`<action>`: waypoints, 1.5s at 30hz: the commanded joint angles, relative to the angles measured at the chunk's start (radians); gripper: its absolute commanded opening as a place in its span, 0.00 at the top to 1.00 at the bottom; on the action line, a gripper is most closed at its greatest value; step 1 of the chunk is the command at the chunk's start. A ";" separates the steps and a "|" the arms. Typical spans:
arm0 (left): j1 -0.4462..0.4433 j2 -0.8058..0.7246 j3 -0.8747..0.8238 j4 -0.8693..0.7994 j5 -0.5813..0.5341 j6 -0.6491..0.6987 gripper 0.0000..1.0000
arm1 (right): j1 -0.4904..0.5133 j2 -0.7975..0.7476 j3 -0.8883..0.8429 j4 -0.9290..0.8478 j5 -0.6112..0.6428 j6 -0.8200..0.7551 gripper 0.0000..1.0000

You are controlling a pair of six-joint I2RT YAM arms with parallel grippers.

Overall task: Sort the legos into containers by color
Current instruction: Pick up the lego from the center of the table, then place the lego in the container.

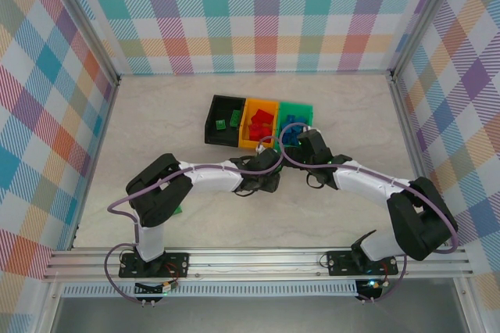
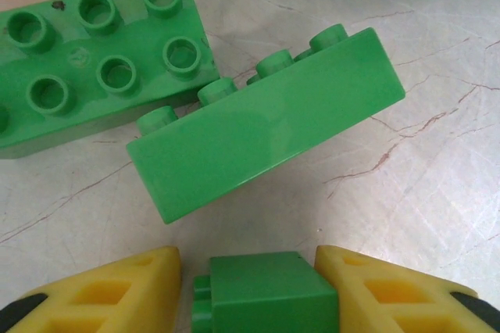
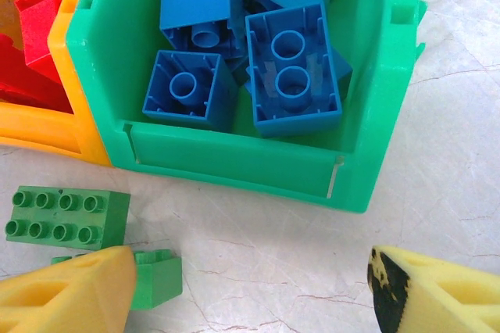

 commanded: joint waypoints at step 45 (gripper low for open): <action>0.251 -0.474 -0.018 -0.212 -0.210 -0.008 0.71 | 0.000 -0.004 0.001 -0.004 -0.026 0.000 0.22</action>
